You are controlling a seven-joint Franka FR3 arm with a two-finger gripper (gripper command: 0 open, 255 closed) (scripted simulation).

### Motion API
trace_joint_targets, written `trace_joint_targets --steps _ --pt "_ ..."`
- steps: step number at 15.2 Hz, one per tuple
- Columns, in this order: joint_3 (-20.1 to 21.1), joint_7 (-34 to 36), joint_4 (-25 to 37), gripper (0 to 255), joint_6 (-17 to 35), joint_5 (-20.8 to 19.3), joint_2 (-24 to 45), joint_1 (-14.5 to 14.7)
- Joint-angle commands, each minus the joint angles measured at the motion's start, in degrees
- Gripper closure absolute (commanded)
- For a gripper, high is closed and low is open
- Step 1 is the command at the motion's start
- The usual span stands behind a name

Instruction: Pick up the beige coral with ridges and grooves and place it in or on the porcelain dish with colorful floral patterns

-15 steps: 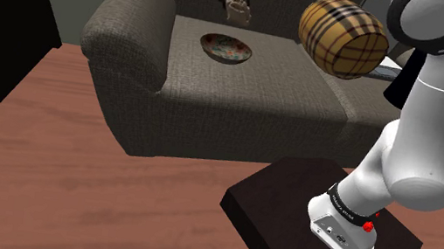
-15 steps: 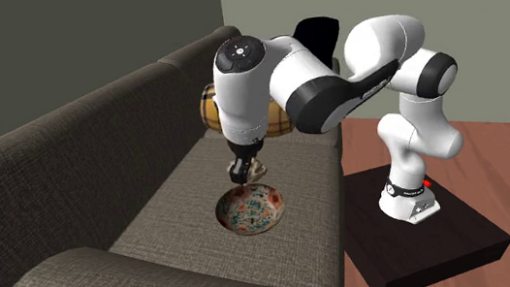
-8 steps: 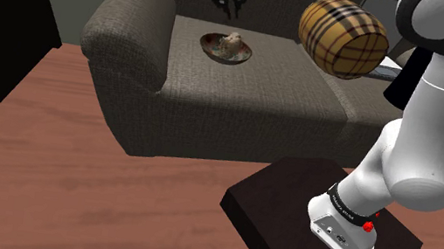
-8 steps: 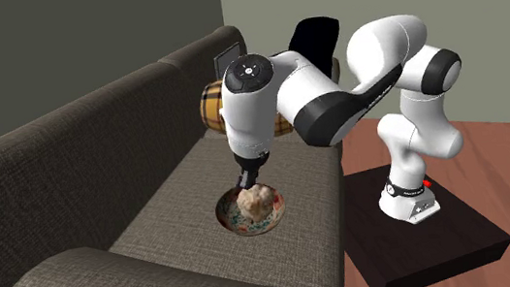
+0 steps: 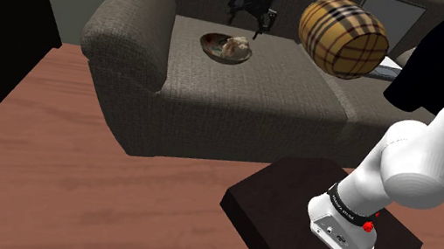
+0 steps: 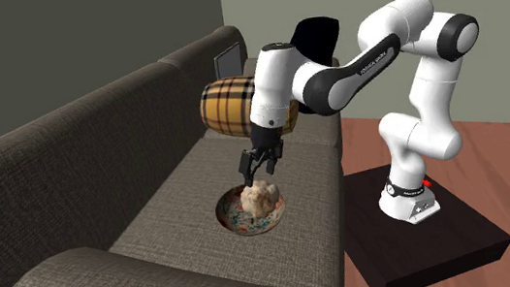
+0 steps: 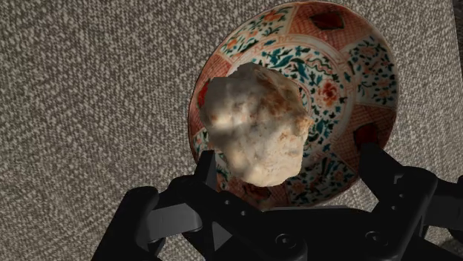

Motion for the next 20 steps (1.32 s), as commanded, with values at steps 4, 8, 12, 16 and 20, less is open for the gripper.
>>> trace_joint_targets --steps 4,8,12,16,20 --pt "-1.2 -0.1 -7.2 0 10.5 4.9 -1.5 -0.2" --pt "-1.3 -0.6 -7.9 0 13.0 5.7 0.3 0.1" --pt "-1.5 -0.6 -7.9 0 13.0 5.7 0.3 0.2" --pt "-2.0 -1.4 -7.3 255 12.5 5.9 0.5 0.0" --pt "-1.5 -0.3 -7.1 255 11.4 5.2 -0.5 0.1"
